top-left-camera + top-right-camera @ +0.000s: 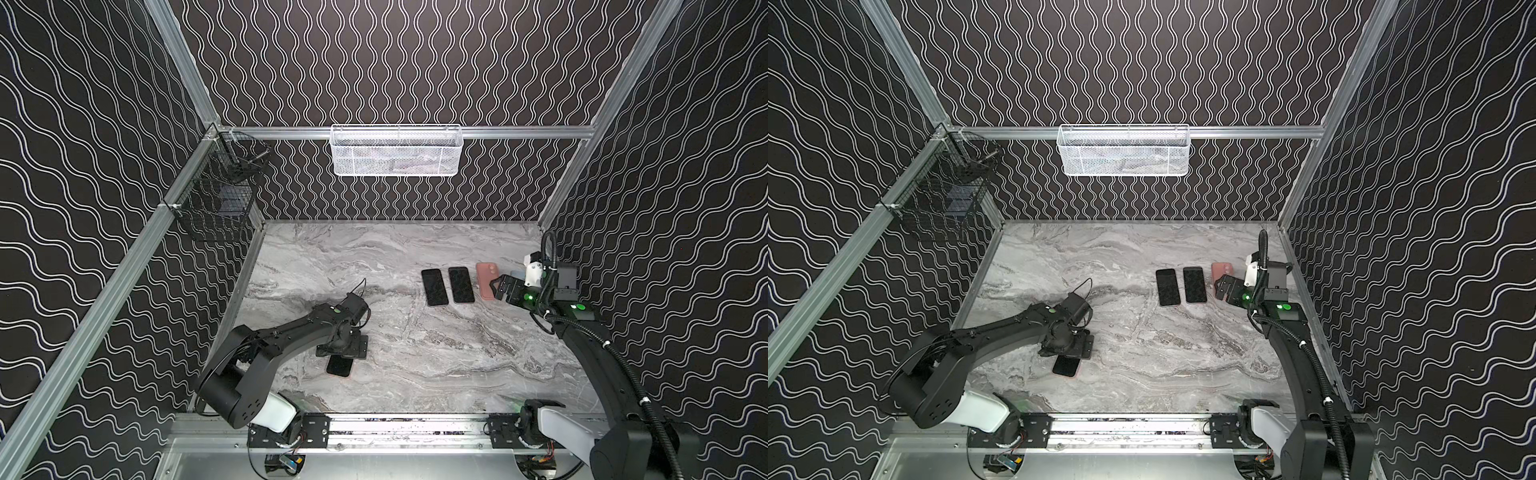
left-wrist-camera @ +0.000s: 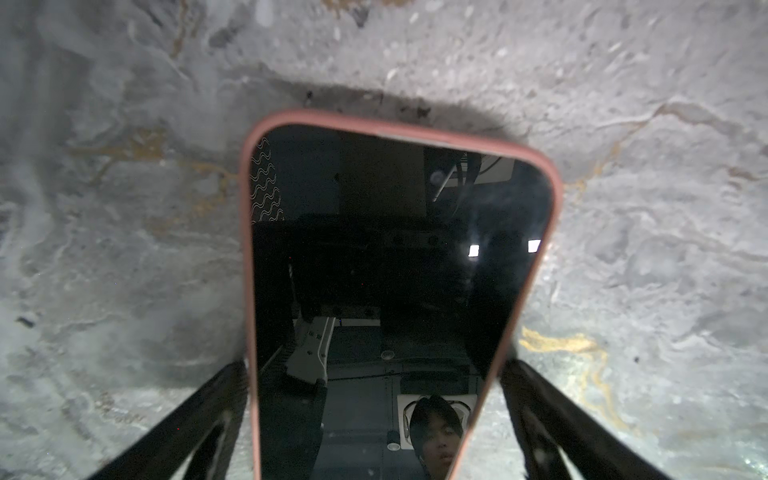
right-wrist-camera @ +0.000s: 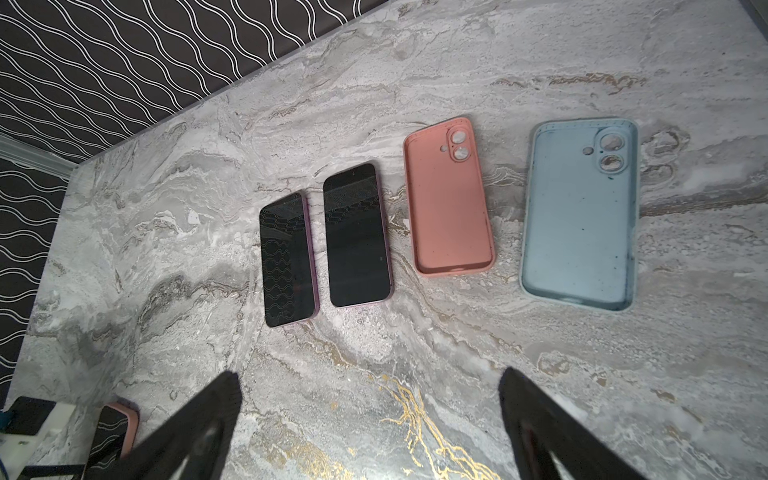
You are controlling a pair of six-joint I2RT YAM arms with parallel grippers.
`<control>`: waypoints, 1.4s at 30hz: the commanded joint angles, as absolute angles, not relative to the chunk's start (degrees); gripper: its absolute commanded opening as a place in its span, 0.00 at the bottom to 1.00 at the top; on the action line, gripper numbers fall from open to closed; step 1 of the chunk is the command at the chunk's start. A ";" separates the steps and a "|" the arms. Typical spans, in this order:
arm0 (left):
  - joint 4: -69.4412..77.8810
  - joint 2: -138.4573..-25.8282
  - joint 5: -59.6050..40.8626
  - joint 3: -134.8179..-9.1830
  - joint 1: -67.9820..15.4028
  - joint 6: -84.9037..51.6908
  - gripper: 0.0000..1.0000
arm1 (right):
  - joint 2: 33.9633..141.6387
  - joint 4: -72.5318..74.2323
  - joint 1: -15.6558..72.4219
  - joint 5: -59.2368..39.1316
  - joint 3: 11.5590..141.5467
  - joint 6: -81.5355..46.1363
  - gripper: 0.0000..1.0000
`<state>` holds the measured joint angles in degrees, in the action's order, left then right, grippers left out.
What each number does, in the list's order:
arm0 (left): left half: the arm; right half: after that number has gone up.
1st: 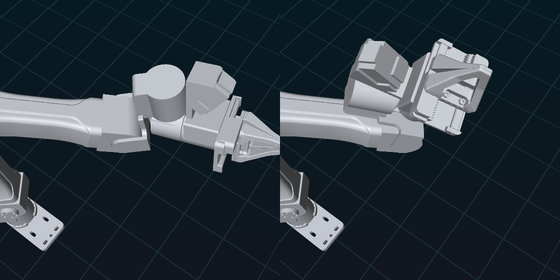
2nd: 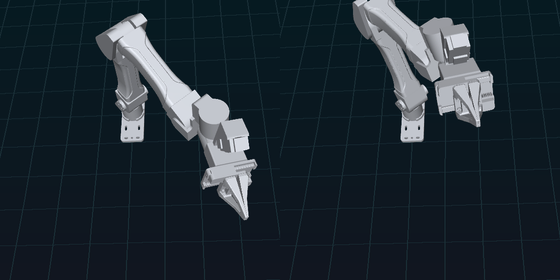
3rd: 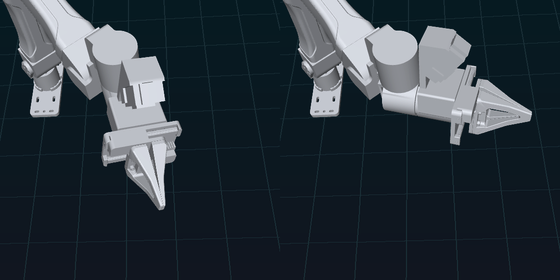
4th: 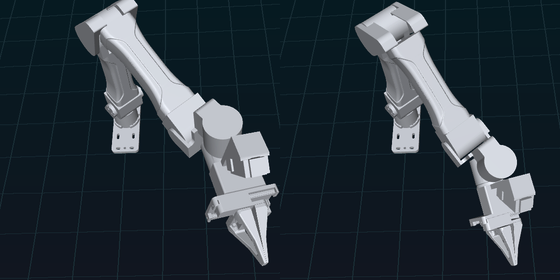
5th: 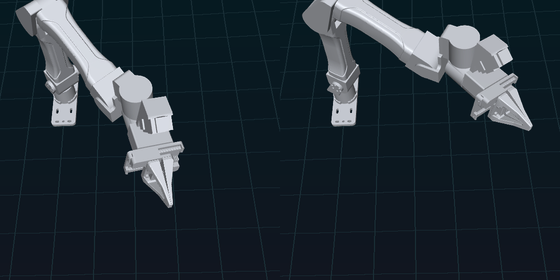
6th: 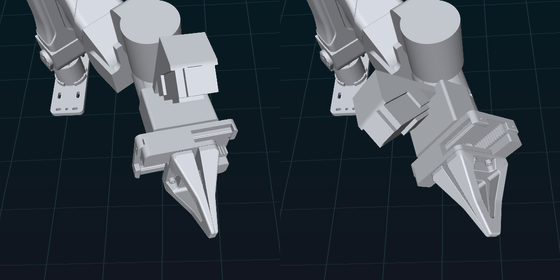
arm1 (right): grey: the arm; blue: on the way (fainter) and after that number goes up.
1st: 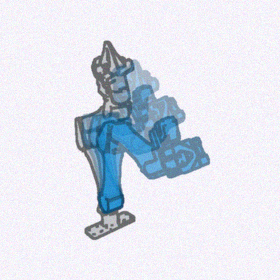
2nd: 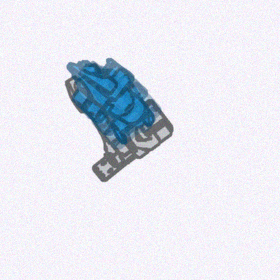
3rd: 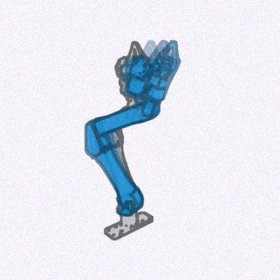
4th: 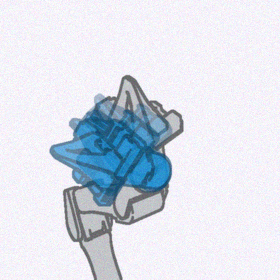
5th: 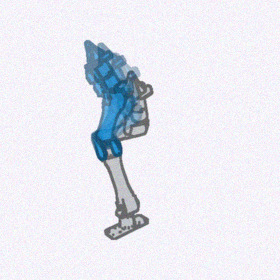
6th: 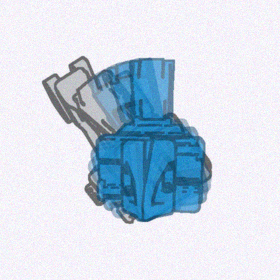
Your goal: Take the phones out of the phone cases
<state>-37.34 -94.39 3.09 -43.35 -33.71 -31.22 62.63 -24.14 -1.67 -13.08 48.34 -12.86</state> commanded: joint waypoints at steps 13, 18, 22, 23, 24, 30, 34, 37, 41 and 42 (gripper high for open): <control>-32.02 -94.21 -0.07 -46.58 -36.97 -37.17 0.79 | 62.97 -23.79 -1.67 -12.96 48.25 -12.74 0.99; -31.61 -96.40 0.33 -50.25 -38.73 -38.81 0.79 | 63.27 -23.39 -1.67 -13.92 48.37 -13.01 0.99; -29.70 -99.95 -0.15 -52.45 -40.35 -40.41 0.80 | 62.93 -23.25 -1.67 -14.24 48.21 -13.18 0.99; -29.05 -100.94 -0.52 -52.92 -40.67 -40.87 0.80 | 62.80 -23.20 -1.67 -14.30 48.09 -13.18 0.99; -28.52 -101.89 -0.69 -53.44 -41.10 -41.31 0.80 | 62.71 -23.41 -1.67 -14.39 48.08 -13.15 0.99; -28.24 -106.02 -0.72 -56.95 -42.53 -43.23 0.81 | 61.96 -23.89 -1.67 -15.29 47.46 -13.27 0.99; -27.91 -106.87 -0.62 -58.35 -43.19 -44.19 0.85 | 61.20 -24.32 -1.54 -16.34 46.86 -15.07 0.99; -27.60 -107.81 -1.48 -59.16 -43.15 -43.87 0.92 | 60.18 -24.11 -0.37 -16.86 45.64 -18.29 0.99; -27.31 -107.94 -1.82 -59.77 -43.15 -43.42 0.98 | 58.44 -23.00 3.68 -15.35 43.76 -22.37 0.99; -27.65 -107.59 -1.76 -60.14 -43.15 -43.27 0.99 | 57.93 -22.82 5.10 -14.83 43.41 -23.38 0.99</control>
<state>-29.36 -107.90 -0.89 -59.20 -43.09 -43.29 58.89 -23.99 2.96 -15.40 44.16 -19.20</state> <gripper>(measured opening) 0.987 0.994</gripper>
